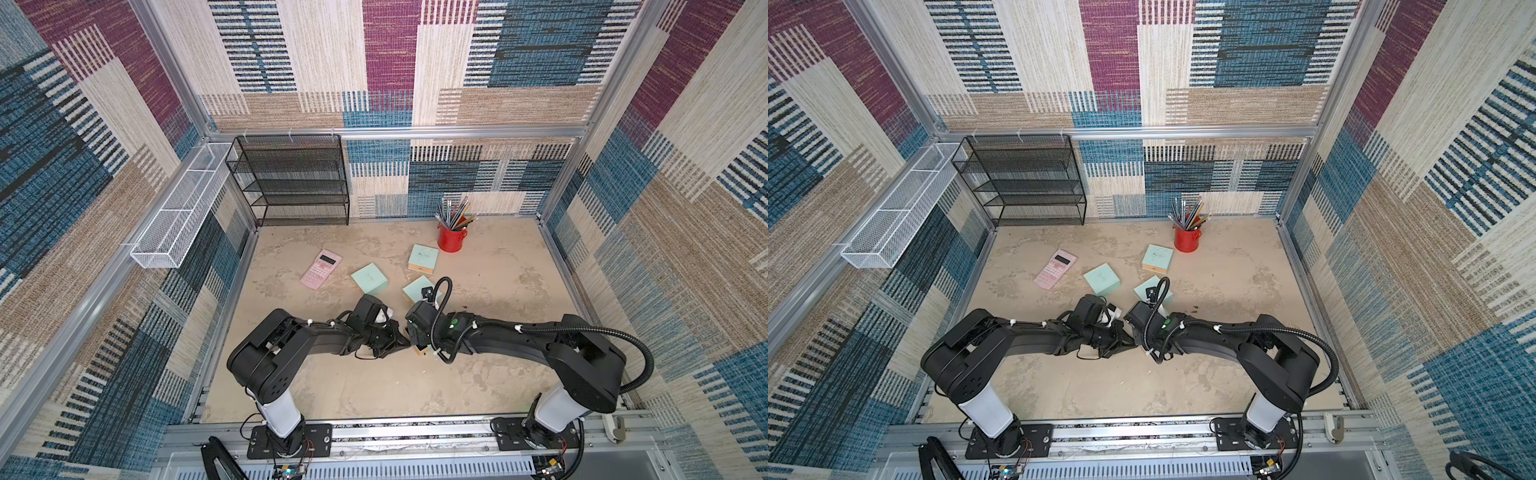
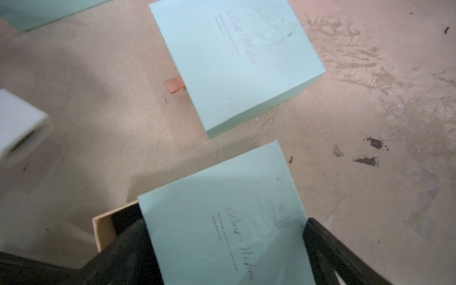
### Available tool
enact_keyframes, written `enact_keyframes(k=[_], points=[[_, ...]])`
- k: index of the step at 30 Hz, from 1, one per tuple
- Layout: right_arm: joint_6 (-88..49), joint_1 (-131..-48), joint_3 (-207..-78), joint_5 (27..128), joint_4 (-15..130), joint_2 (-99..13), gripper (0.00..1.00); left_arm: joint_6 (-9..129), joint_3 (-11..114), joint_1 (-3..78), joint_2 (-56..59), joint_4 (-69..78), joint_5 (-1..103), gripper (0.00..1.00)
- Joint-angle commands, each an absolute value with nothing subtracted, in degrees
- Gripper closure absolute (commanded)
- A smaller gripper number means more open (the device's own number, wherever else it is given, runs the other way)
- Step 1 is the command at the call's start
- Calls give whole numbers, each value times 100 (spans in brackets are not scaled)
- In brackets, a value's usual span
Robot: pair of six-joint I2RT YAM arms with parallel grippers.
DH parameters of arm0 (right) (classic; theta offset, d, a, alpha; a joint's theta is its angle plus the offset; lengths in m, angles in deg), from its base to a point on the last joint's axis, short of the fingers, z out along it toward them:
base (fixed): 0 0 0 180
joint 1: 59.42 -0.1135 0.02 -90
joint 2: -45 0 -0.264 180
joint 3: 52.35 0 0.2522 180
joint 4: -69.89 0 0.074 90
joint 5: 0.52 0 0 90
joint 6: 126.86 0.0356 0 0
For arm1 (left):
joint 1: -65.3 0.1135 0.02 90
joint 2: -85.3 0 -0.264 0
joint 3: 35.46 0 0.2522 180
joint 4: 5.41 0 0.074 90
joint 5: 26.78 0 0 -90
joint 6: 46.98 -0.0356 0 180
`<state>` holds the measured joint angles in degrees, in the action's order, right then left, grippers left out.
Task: Take out the earrings from the drawer-style jewelry box
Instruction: Open the drawer in the jewelry box.
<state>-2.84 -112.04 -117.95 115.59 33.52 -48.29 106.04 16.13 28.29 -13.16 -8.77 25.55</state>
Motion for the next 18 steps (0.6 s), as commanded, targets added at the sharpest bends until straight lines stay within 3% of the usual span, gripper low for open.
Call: enact_keyframes(k=[1, 18], points=[[-216, -11190, -11777, 11656, 3099, -4816, 1, 10392, 1561, 2830, -1239, -742, 2591, 100], [-291, -11092, -11661, 11372, 3376, -4748, 1, 10374, 1303, 2830, -912, -592, 2666, 100]])
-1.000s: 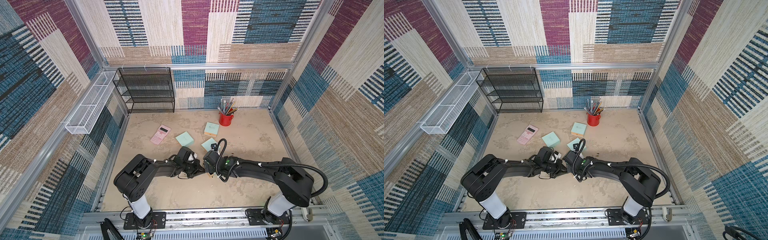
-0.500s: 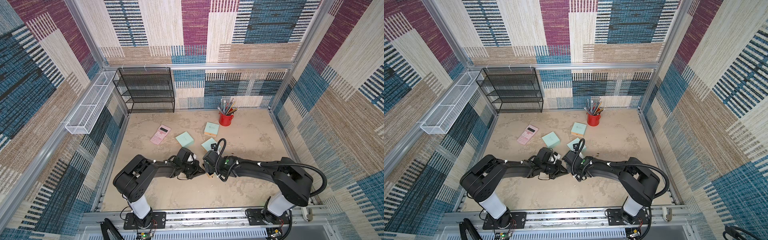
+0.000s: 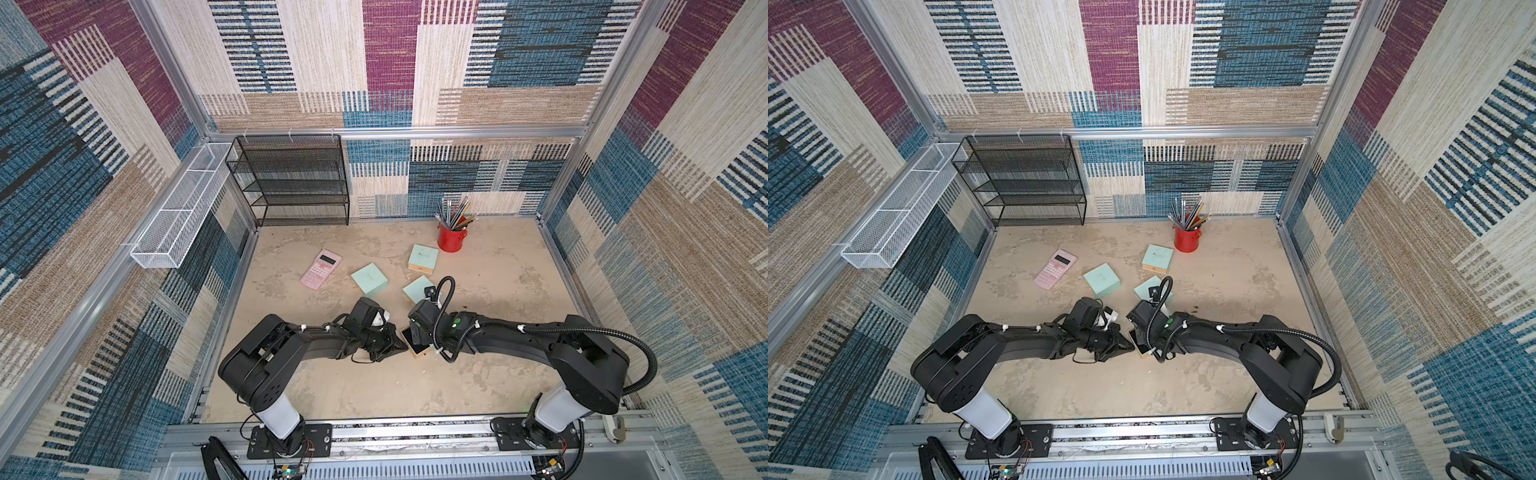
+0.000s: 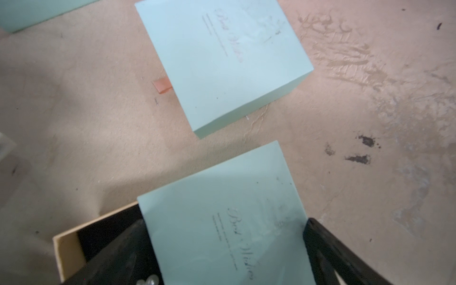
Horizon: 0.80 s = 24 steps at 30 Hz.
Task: Take out the earrings from the drawer-style jewelry box
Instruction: Open the drawer in the jewelry box.
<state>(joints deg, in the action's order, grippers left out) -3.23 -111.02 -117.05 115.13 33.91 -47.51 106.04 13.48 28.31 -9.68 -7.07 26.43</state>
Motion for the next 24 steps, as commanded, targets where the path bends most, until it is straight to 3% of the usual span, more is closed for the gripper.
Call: enact_keyframes(k=[1, 24], points=[[-292, -11084, -11648, 11365, 3396, -4746, 1, 10377, 1294, 2830, -893, -584, 2678, 100], [-464, -11075, -11601, 10918, 3717, -4547, 1, 10349, 1293, 2830, -879, -614, 2723, 99]])
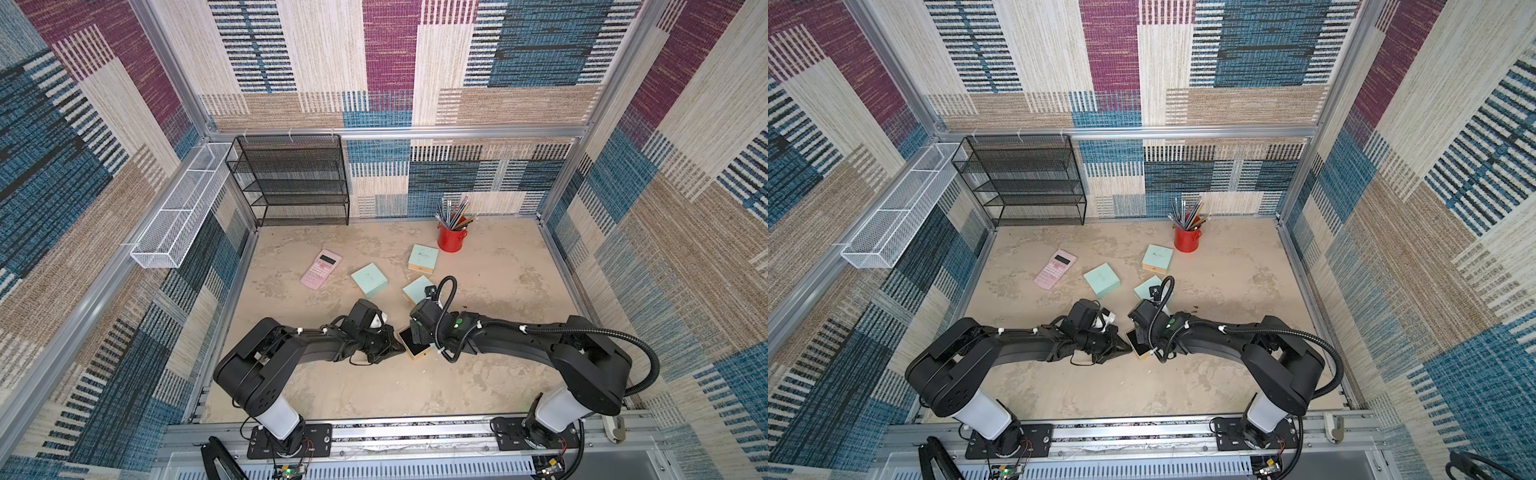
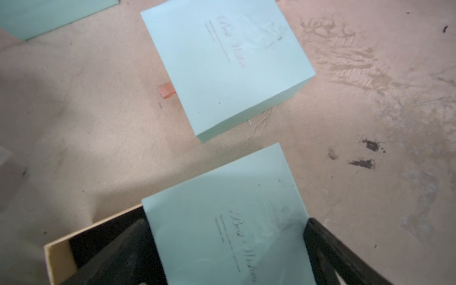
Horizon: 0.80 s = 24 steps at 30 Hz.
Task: Take out the earrings from the drawer-style jewelry box
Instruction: Open the drawer in the jewelry box.
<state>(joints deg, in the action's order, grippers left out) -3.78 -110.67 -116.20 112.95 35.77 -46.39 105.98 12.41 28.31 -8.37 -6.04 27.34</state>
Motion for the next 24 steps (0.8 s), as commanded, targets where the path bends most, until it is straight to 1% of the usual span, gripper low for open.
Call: enact_keyframes(k=[1, 9, 12, 13, 17, 19, 24], points=[[-501, -11075, -11578, 10839, 3760, -4496, 1, 10352, 1293, 2830, -891, -613, 2719, 97], [-625, -11087, -11402, 10494, 3980, -3837, 0, 10352, 1276, 2830, -792, -590, 2732, 83], [-701, -11134, -11430, 10430, 3956, -3528, 5, 10309, 1266, 2835, -685, -491, 2745, 77], [-734, -11151, -11452, 10398, 3939, -3450, 8, 10293, 1253, 2830, -632, -456, 2757, 75], [-846, -11182, -11520, 10067, 3825, -3363, 25, 10150, 1199, 2830, -319, -130, 2861, 65], [-855, -11197, -11518, 9912, 3777, -3391, 33, 10095, 1159, 2839, -163, 47, 2909, 62], [-768, -11233, -11489, 9612, 3589, -3472, 55, 10011, 894, 2959, 524, 428, 2966, 61]])
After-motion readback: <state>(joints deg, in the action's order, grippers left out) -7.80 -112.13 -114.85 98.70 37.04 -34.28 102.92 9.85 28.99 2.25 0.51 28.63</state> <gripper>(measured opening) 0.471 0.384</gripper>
